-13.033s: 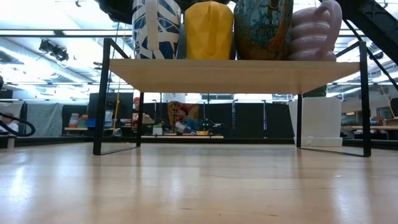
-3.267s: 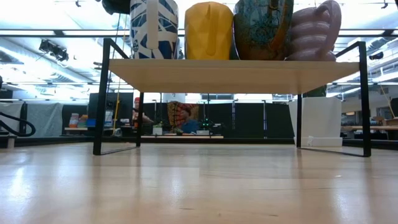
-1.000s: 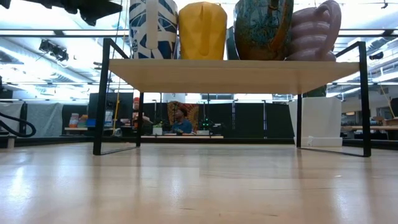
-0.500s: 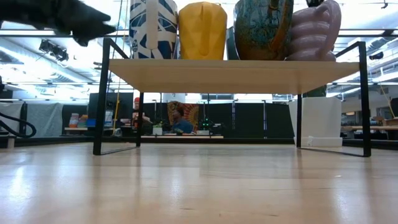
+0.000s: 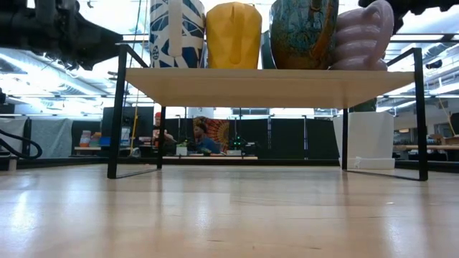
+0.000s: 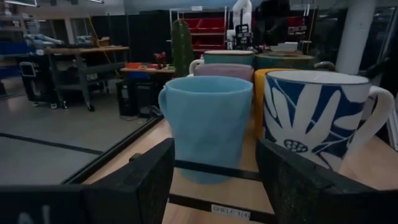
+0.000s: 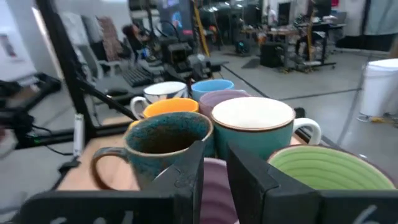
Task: Place coffee mugs
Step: Return to Home Position
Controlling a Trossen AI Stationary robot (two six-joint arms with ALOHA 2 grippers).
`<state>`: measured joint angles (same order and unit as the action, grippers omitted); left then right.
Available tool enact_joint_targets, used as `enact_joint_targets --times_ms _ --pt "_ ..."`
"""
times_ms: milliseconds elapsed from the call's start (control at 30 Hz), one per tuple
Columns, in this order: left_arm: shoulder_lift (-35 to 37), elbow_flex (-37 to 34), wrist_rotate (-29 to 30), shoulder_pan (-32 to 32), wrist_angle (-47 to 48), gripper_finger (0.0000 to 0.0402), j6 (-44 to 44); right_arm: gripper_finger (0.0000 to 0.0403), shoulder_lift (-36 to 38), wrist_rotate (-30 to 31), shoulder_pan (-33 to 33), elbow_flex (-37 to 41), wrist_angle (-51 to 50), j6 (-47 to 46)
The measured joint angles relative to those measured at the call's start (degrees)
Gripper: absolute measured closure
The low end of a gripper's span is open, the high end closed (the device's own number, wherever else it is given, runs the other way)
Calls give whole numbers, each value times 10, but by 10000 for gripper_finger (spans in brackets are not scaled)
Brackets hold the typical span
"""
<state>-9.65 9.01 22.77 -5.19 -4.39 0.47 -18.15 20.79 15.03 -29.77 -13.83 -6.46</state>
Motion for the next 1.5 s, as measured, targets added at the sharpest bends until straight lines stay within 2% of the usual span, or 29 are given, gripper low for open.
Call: enact_joint_targets --times_ms 133,433,600,867,1100,1267,1500 --pt "27 -11 1 0 0 178 -10 328 49 -42 0 21 1 0" --pt "48 -11 1 0 0 212 -11 328 139 -47 0 113 55 10" --pt "48 -11 1 0 8 221 -16 328 181 -93 0 152 81 7" --pt "49 -29 -9 0 5 221 -28 328 180 -134 0 184 104 -6" --pt "49 -84 -9 -1 -65 221 -33 328 180 -176 0 216 159 7" --pt "49 -85 -9 0 -76 221 -29 328 180 -219 0 221 164 10" --pt "49 -85 -9 0 -62 221 -28 328 180 -240 0 221 131 -8"
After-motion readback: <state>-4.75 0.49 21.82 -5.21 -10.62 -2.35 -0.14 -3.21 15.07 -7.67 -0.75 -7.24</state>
